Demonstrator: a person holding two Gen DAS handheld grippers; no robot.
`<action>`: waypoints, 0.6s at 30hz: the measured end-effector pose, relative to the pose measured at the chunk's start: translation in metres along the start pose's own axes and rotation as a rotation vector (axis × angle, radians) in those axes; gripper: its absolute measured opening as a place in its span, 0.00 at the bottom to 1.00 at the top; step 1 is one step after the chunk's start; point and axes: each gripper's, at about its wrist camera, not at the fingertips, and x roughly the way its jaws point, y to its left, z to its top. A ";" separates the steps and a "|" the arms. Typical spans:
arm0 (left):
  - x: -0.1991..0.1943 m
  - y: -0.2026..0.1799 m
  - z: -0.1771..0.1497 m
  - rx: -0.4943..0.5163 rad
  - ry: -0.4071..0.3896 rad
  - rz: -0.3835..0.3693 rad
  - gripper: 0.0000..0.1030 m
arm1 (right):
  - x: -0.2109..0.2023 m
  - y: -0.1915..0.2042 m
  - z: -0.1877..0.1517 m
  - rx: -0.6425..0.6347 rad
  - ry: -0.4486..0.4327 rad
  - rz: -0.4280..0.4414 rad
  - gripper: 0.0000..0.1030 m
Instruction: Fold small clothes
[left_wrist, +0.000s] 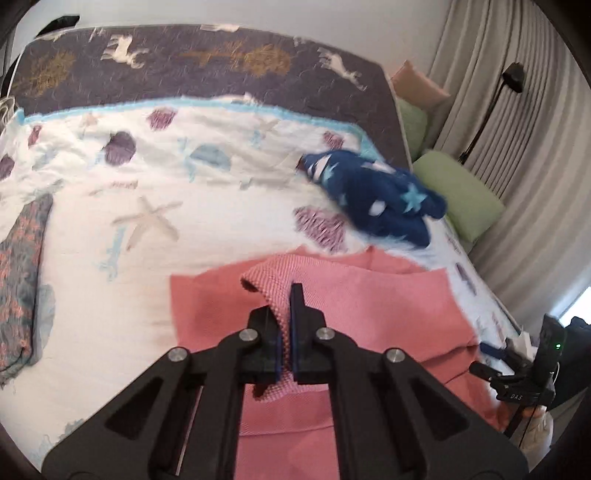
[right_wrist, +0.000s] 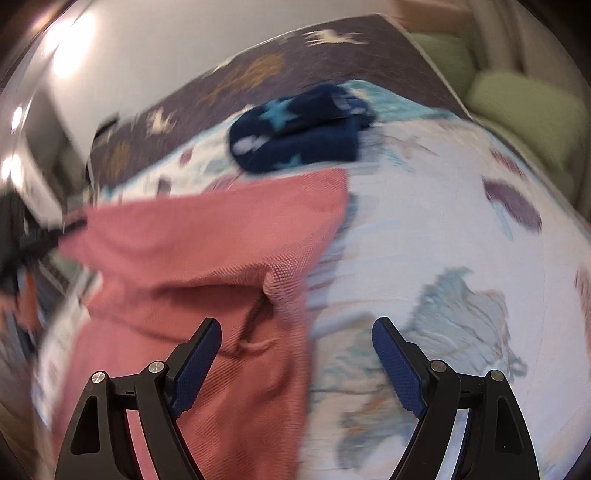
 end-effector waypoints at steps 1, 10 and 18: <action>0.006 0.008 -0.004 -0.018 0.030 -0.007 0.04 | 0.003 0.009 0.000 -0.044 0.009 -0.019 0.83; 0.029 0.027 -0.018 -0.075 0.090 0.015 0.05 | 0.006 -0.004 0.008 0.032 -0.014 -0.118 0.57; 0.029 0.066 -0.029 -0.205 0.118 0.071 0.05 | 0.004 -0.002 0.007 0.024 0.017 -0.178 0.17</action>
